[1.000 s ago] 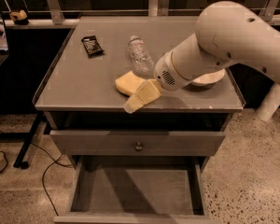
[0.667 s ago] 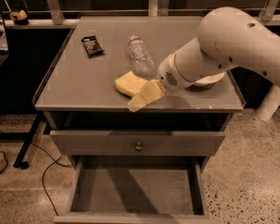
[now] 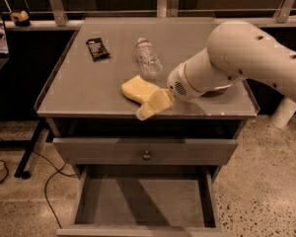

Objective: Place sponge into middle drawer

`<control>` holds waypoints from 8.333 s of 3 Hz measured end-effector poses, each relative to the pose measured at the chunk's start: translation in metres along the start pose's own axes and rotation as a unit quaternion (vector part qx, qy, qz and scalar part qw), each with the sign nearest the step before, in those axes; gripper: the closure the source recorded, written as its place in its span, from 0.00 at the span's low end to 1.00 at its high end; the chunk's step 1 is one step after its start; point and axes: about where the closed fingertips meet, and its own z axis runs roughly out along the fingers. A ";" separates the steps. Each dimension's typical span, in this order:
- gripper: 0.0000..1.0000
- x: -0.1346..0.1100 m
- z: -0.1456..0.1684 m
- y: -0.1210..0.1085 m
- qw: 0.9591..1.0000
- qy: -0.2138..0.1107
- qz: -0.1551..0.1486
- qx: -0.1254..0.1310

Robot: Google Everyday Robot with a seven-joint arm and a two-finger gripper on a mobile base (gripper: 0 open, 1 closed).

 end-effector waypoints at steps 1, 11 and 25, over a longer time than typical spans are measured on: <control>0.00 0.005 0.008 0.001 1.000 -0.001 0.008 -0.004; 1.00 0.013 -0.035 0.049 0.997 0.007 -0.044 -0.057; 1.00 0.257 0.071 0.142 0.984 -0.070 0.139 -0.092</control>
Offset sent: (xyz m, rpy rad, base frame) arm -0.0003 0.0186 -0.0334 0.0595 0.0582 0.0086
